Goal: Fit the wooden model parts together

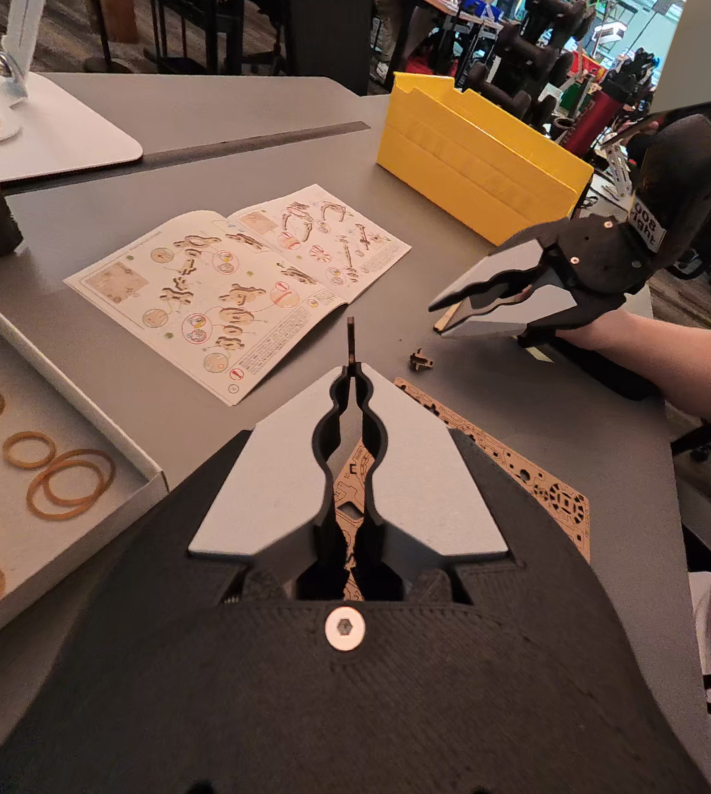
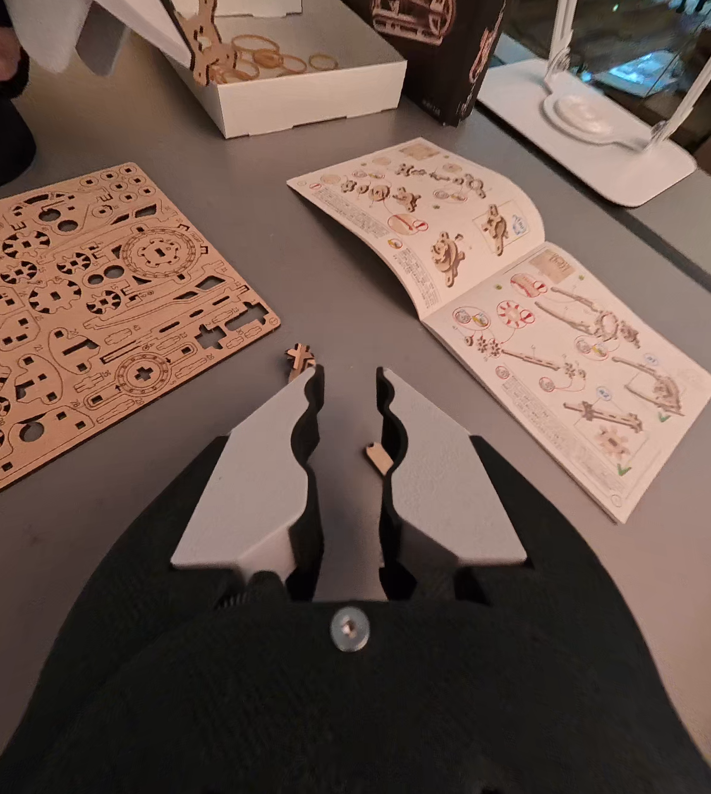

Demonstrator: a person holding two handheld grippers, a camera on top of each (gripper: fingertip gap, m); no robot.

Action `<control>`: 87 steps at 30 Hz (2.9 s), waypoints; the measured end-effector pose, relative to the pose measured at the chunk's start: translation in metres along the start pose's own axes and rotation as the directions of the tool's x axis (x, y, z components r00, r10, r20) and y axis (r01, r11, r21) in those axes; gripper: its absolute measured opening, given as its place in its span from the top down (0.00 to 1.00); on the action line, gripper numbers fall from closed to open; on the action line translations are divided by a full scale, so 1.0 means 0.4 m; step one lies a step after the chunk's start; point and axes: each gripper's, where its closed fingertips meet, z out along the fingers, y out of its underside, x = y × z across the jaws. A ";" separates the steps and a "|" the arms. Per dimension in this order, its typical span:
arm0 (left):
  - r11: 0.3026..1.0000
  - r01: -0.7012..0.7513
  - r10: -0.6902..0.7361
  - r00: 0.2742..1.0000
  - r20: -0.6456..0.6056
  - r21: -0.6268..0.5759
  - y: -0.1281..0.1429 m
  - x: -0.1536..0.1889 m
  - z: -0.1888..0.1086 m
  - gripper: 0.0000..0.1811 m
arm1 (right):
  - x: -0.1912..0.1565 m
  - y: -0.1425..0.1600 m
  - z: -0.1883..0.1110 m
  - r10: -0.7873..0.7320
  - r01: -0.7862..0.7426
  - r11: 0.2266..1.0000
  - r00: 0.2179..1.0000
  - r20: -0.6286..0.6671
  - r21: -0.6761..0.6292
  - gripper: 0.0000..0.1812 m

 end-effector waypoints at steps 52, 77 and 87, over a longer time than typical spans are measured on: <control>0.994 0.106 -0.105 0.993 -0.059 0.022 0.014 -0.004 0.013 1.00 | -0.057 -0.021 -0.017 0.059 -0.071 0.996 0.981 0.186 0.057 0.86; 0.970 0.236 -0.229 0.967 -0.114 0.053 0.010 -0.024 0.003 1.00 | -0.066 -0.077 -0.069 0.116 -0.205 0.955 0.922 0.368 0.214 0.88; 0.963 0.256 -0.232 0.946 -0.228 0.083 -0.012 0.013 -0.004 1.00 | -0.065 -0.102 -0.062 0.007 -0.104 0.954 0.946 0.325 0.281 0.88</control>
